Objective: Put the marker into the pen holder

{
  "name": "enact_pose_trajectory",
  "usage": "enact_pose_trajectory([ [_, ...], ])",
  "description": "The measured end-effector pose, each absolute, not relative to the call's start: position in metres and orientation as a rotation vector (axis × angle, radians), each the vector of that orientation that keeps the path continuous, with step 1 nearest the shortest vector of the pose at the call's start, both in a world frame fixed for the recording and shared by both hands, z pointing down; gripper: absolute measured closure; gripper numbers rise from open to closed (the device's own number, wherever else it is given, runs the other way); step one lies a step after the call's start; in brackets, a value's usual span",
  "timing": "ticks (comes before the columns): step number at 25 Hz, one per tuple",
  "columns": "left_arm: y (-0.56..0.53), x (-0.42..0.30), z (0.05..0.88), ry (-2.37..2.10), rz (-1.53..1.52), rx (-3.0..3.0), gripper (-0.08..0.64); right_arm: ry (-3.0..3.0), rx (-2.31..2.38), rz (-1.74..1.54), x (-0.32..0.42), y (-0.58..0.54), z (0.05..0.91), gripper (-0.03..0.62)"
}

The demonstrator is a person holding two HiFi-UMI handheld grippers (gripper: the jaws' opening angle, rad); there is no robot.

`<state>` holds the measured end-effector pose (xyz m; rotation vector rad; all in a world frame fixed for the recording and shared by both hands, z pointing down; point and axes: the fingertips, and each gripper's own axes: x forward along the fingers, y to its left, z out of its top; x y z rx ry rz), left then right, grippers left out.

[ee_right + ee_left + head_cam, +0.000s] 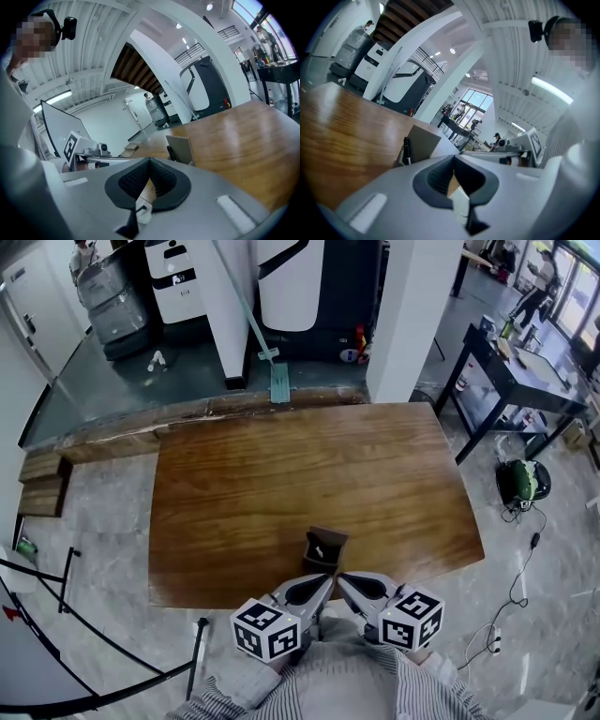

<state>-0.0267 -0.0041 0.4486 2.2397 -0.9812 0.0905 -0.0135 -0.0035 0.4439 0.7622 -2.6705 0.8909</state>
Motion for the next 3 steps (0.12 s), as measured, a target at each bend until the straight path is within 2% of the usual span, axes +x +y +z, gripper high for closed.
enact_pose_trajectory([
  [3, 0.0, -0.0239, 0.45, -0.973, 0.101, 2.232, 0.552, -2.669, 0.764, 0.899, -0.0115, -0.0022, 0.4432, 0.592],
])
